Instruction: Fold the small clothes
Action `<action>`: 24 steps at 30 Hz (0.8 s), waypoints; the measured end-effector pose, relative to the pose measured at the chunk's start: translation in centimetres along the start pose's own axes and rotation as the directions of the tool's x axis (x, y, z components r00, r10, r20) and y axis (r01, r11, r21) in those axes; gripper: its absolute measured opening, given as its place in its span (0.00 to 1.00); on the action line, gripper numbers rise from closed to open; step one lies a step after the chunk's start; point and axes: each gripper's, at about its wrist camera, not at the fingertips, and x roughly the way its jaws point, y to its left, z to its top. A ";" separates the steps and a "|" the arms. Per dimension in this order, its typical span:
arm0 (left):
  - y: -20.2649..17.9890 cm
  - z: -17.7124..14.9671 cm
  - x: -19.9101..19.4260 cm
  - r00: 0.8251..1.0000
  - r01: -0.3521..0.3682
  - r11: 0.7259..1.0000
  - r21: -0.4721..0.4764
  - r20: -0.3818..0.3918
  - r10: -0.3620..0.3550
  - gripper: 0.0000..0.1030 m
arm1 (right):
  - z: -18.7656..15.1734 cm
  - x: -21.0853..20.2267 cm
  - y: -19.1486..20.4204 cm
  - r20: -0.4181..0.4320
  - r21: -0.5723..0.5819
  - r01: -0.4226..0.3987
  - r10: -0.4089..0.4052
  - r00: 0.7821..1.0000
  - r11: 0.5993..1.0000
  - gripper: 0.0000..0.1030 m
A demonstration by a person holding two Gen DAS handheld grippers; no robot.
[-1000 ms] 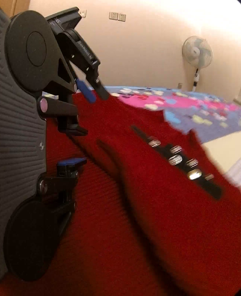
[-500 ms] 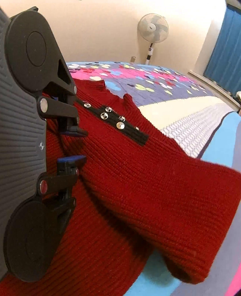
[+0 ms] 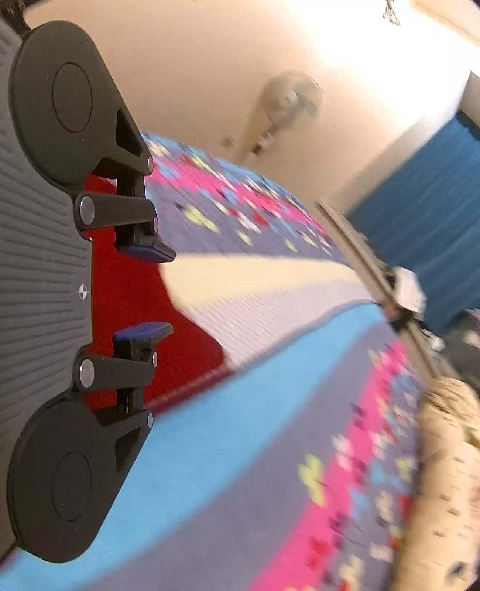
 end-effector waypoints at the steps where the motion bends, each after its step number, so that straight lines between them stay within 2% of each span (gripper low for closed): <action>1: 0.6 0.2 0.5 0.999 0.013 0.999 -0.036 -0.042 -0.015 0.17 | 0.2 0.2 -0.3 0.008 0.002 0.019 -0.019 1.000 1.000 0.40; 2: 0.8 0.3 0.8 0.998 0.004 0.999 -0.048 -0.057 -0.007 0.20 | 0.4 0.7 -0.7 -0.001 0.010 0.038 -0.038 0.999 0.999 0.40; 3: 0.8 0.4 0.7 0.999 -0.022 0.998 -0.052 -0.046 0.019 0.26 | 0.5 1.1 -1.1 -0.015 0.014 0.060 -0.060 0.998 0.998 0.40; 5: 1.0 0.5 0.3 1.000 -0.030 0.998 -0.056 -0.011 0.029 0.33 | 0.4 2.2 -1.8 -0.062 -0.005 0.136 -0.136 0.989 0.991 0.41; 7: 1.1 0.8 0.2 1.000 0.000 0.999 -0.054 -0.010 -0.001 0.33 | -0.1 4.4 -2.3 -0.145 -0.055 0.208 -0.214 0.966 0.977 0.48; 9: 1.5 0.8 0.5 0.999 0.024 0.998 -0.057 -0.034 -0.026 0.39 | -0.7 6.4 -3.1 -0.220 -0.076 0.262 -0.272 0.937 0.962 0.51; 10: 1.8 0.8 0.9 0.998 0.027 0.997 -0.070 -0.052 -0.031 0.43 | -0.9 6.9 -3.8 -0.239 -0.064 0.267 -0.274 0.931 0.962 0.56; 12: 2.5 0.9 2.3 0.994 0.036 0.996 -0.084 -0.101 -0.045 0.69 | -1.3 7.5 -4.6 -0.264 -0.040 0.256 -0.257 0.930 0.966 0.64; 13: 2.6 1.1 3.1 0.991 0.045 0.995 -0.086 -0.123 -0.056 0.72 | -1.3 7.9 -4.5 -0.264 -0.049 0.248 -0.252 0.931 0.968 0.66; 16: 3.6 1.1 5.7 0.977 0.069 0.988 -0.138 -0.191 -0.094 0.73 | -1.5 8.1 -4.2 -0.254 -0.073 0.211 -0.222 0.941 0.975 0.66; 20: 4.4 1.3 9.2 0.945 0.167 0.967 -0.191 -0.250 -0.213 0.77 | -0.7 9.2 -4.5 -0.257 -0.064 0.138 -0.150 0.955 0.988 0.66; 23: 3.8 1.5 9.6 0.953 0.200 0.972 -0.125 -0.205 -0.223 0.78 | 0.3 10.9 -4.7 -0.258 -0.104 0.085 -0.109 0.960 0.991 0.66; 24: 3.4 1.4 9.5 0.957 0.208 0.974 -0.084 -0.189 -0.221 0.73 | 0.6 11.4 -4.8 -0.263 -0.106 0.064 -0.090 0.961 0.992 0.66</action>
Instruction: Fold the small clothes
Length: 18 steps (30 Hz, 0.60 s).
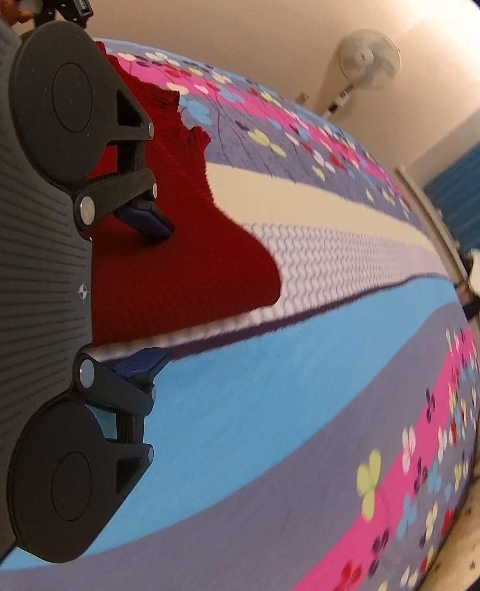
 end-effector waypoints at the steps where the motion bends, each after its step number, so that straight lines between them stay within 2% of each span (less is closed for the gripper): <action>1: -0.5 -0.2 0.0 1.000 -0.007 0.999 0.049 0.018 0.007 0.68 | 0.3 0.4 -0.1 0.000 -0.004 -0.023 0.023 1.000 1.000 0.65; 2: -1.1 -0.4 -0.1 0.999 -0.017 0.995 0.098 0.038 0.014 0.56 | 0.6 0.7 -0.1 0.004 -0.010 -0.048 0.048 0.999 0.999 0.51; 3: -1.6 -0.5 -0.2 0.998 -0.024 0.990 0.139 0.059 0.016 0.38 | 0.8 0.9 0.0 0.014 -0.024 -0.063 0.063 0.998 0.998 0.44; 4: -2.2 -0.5 -0.5 0.997 -0.029 0.984 0.177 0.080 0.015 0.29 | 0.9 0.9 -0.1 0.041 -0.046 -0.058 0.060 0.997 0.997 0.28; 5: -2.9 -0.4 -1.0 0.994 -0.032 0.976 0.213 0.106 0.009 0.26 | 1.0 0.8 -0.2 0.057 -0.058 -0.069 0.073 0.996 0.996 0.24; 8: -4.6 -0.2 -2.4 0.977 -0.036 0.960 0.279 0.212 -0.025 0.24 | 1.6 -0.3 -0.8 0.091 -0.013 -0.110 0.111 0.990 0.994 0.20; 10: -5.3 -0.1 -3.4 0.957 -0.014 0.958 0.287 0.283 -0.071 0.24 | 2.1 -2.1 -0.4 0.170 -0.035 -0.134 0.138 0.976 0.990 0.18; 13: -7.2 -0.6 -5.2 0.899 -0.026 0.928 0.373 0.415 -0.142 0.24 | 2.7 -4.6 0.4 0.308 -0.080 -0.136 0.154 0.939 0.988 0.15; 15: -8.4 -0.8 -5.8 0.867 -0.036 0.906 0.421 0.464 -0.181 0.24 | 3.0 -5.7 0.3 0.381 -0.077 -0.126 0.146 0.913 0.989 0.15; 16: -8.8 -0.9 -5.7 0.857 -0.038 0.901 0.432 0.477 -0.192 0.24 | 3.1 -6.1 0.2 0.414 -0.083 -0.116 0.140 0.900 0.990 0.15; 17: -8.9 -0.8 -5.4 0.856 -0.042 0.901 0.431 0.481 -0.190 0.24 | 3.1 -6.2 0.2 0.432 -0.091 -0.106 0.135 0.892 0.990 0.15; 18: -8.9 -0.7 -4.7 0.863 -0.041 0.906 0.422 0.472 -0.181 0.25 | 3.1 -6.0 0.0 0.437 -0.104 -0.090 0.127 0.890 0.990 0.15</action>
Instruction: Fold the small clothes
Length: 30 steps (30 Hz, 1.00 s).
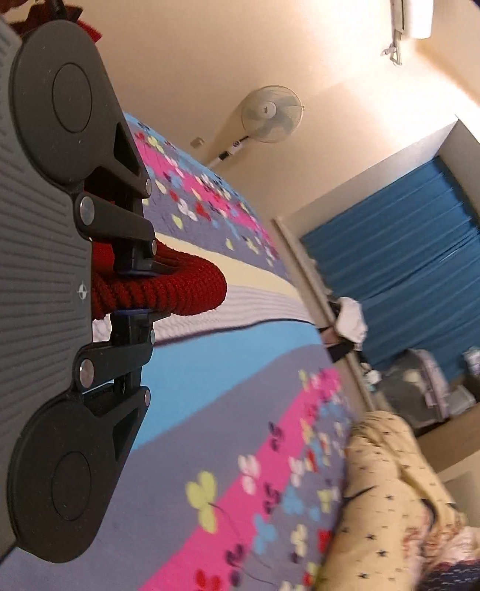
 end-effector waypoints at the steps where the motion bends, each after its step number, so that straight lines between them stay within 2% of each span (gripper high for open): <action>1: 0.2 -0.4 1.0 0.999 -0.008 1.000 -0.017 -0.038 0.007 0.28 | -0.3 0.6 -0.1 -0.021 -0.035 0.020 -0.021 1.000 0.999 0.15; 2: 0.5 -1.2 2.5 0.993 -0.037 0.999 -0.036 -0.113 0.032 0.43 | -0.9 1.7 -0.3 -0.080 -0.078 0.051 -0.057 0.995 0.996 0.19; 3: 0.9 -2.0 3.8 0.976 -0.080 0.996 -0.049 -0.206 0.068 0.50 | -1.6 3.3 -0.7 -0.177 -0.122 0.092 -0.113 0.978 0.988 0.22; 4: 1.3 -2.8 5.0 0.947 -0.136 0.989 -0.051 -0.299 0.115 0.50 | -2.6 4.8 -1.4 -0.283 -0.168 0.156 -0.199 0.938 0.973 0.26; 5: 1.7 -3.2 5.4 0.919 -0.199 0.979 -0.052 -0.356 0.168 0.49 | -3.3 5.2 -2.2 -0.309 -0.170 0.213 -0.257 0.916 0.962 0.38; 6: 2.1 -2.9 4.8 0.923 -0.216 0.972 -0.096 -0.344 0.171 0.48 | -3.3 4.5 -2.9 -0.275 -0.127 0.227 -0.254 0.927 0.966 0.41; 7: 2.3 -2.4 4.0 0.935 -0.204 0.969 -0.140 -0.321 0.150 0.48 | -2.9 4.0 -3.1 -0.280 -0.108 0.233 -0.254 0.926 0.967 0.41; 8: 2.2 -1.5 3.0 0.950 -0.175 0.968 -0.179 -0.290 0.118 0.48 | -2.4 3.5 -2.9 -0.278 -0.100 0.227 -0.246 0.928 0.969 0.41; 10: 1.6 -0.5 1.3 0.973 -0.083 0.977 -0.196 -0.227 0.037 0.48 | -1.2 1.4 -2.3 -0.207 -0.081 0.189 -0.202 0.957 0.979 0.41; 12: 0.6 -1.0 0.6 0.974 -0.017 0.986 -0.166 -0.226 -0.021 0.48 | -1.0 0.5 -2.1 -0.195 -0.099 0.126 -0.143 0.970 0.987 0.41; 13: 0.4 -2.0 1.0 0.962 0.001 0.989 -0.147 -0.269 -0.040 0.48 | -1.3 0.5 -2.2 -0.227 -0.130 0.102 -0.130 0.965 0.986 0.39; 14: 0.2 -3.6 2.0 0.932 0.004 0.993 -0.119 -0.360 -0.047 0.48 | -2.0 1.2 -2.5 -0.302 -0.178 0.104 -0.155 0.941 0.979 0.39; 15: 0.0 -5.2 2.7 0.906 -0.006 0.997 -0.077 -0.423 -0.028 0.45 | -3.1 1.9 -3.0 -0.378 -0.226 0.134 -0.213 0.901 0.965 0.43; 16: -0.9 -5.7 1.8 0.929 -0.012 1.000 0.006 -0.371 0.014 0.45 | -3.8 1.7 -3.9 -0.403 -0.230 0.175 -0.258 0.878 0.957 0.59; 17: -2.1 -5.4 0.9 0.932 -0.029 0.997 0.073 -0.358 0.054 0.45 | -3.5 0.6 -5.1 -0.395 -0.149 0.214 -0.256 0.882 0.965 0.59; 18: -3.2 -4.7 -0.4 0.937 -0.041 0.991 0.124 -0.340 0.081 0.46 | -2.8 -0.6 -6.0 -0.404 -0.068 0.238 -0.245 0.881 0.969 0.55; 19: -3.8 -4.1 -2.2 0.954 -0.020 0.990 0.140 -0.292 0.060 0.48 | -1.9 -2.1 -6.4 -0.390 -0.029 0.278 -0.267 0.881 0.960 0.46; 20: -4.2 -3.7 -4.4 0.972 0.023 0.991 0.135 -0.236 0.010 0.51 | -0.9 -4.1 -6.4 -0.328 -0.030 0.296 -0.289 0.900 0.955 0.45; 21: -4.4 -3.4 -6.5 0.980 0.048 0.991 0.124 -0.197 -0.023 0.52 | -0.1 -6.6 -6.0 -0.251 -0.047 0.291 -0.294 0.922 0.955 0.45; 22: -4.3 -3.3 -8.2 0.984 0.058 0.992 0.114 -0.174 -0.038 0.53 | 0.4 -8.6 -5.6 -0.208 -0.060 0.283 -0.290 0.934 0.957 0.45; 25: -4.0 -3.9 -13.6 0.991 0.079 0.994 0.077 -0.111 -0.070 0.60 | 0.8 -15.7 -4.9 -0.113 -0.044 0.195 -0.199 0.973 0.980 0.45; 28: -3.5 -5.1 -18.2 0.992 0.086 0.995 0.051 -0.096 -0.081 0.64 | -0.6 -21.7 -4.5 -0.067 -0.059 0.144 -0.148 0.987 0.988 0.45; 30: -3.8 -5.8 -21.7 0.995 0.079 0.996 0.048 -0.073 -0.075 0.74 | -2.6 -25.1 -4.8 -0.063 -0.058 0.121 -0.124 0.990 0.991 0.46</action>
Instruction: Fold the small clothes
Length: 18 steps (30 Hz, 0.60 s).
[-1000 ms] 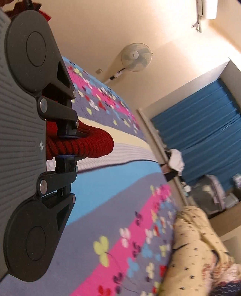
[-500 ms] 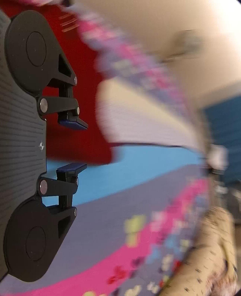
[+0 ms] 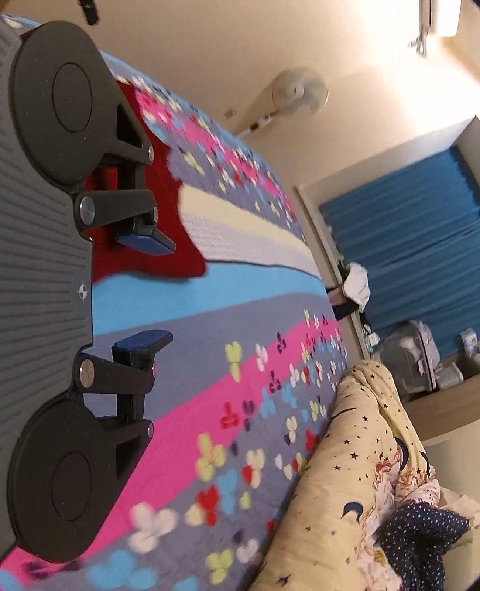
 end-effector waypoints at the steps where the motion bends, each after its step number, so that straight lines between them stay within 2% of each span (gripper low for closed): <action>1: 0.0 -0.8 -1.6 1.000 -0.004 1.000 0.003 0.020 0.004 0.76 | -1.3 -1.3 -0.4 -0.009 0.003 -0.007 0.007 1.000 1.000 0.46; 3: 0.1 -2.9 -4.9 0.998 -0.025 0.999 0.027 0.051 0.024 0.78 | -3.8 -3.1 -0.2 -0.059 -0.016 0.014 -0.015 0.998 1.000 0.46; 5: 0.2 -5.1 -7.4 0.995 -0.073 0.996 0.059 0.066 0.069 0.79 | -5.7 -6.2 0.0 -0.019 -0.035 0.013 -0.013 1.000 0.999 0.46; 7: 0.7 -7.3 -9.5 0.994 -0.103 0.993 0.059 0.048 0.100 0.80 | -6.9 -7.8 0.4 -0.019 -0.070 0.015 -0.017 1.000 0.997 0.46; 9: 0.9 -9.4 -11.1 0.991 -0.136 0.989 0.056 0.025 0.135 0.82 | -8.3 -9.4 0.6 0.022 -0.110 0.029 -0.027 0.999 0.994 0.46; 11: 0.9 -11.3 -12.5 0.983 -0.186 0.981 0.057 -0.002 0.186 0.82 | -10.3 -10.3 0.0 0.025 -0.107 0.040 -0.038 0.999 0.993 0.49; 13: 0.9 -12.5 -13.6 0.980 -0.197 0.979 0.048 -0.003 0.197 0.82 | -11.9 -10.4 -0.6 -0.021 -0.091 0.062 -0.064 0.998 0.994 0.49; 15: 0.7 -13.9 -14.9 0.981 -0.196 0.980 0.034 0.012 0.195 0.83 | -13.1 -10.8 -0.9 -0.026 -0.075 0.057 -0.060 0.998 0.996 0.49; 18: 0.5 -16.2 -15.4 0.979 -0.198 0.980 0.012 -0.048 0.199 0.83 | -14.3 -11.3 -1.3 -0.045 -0.039 0.065 -0.066 0.997 0.997 0.49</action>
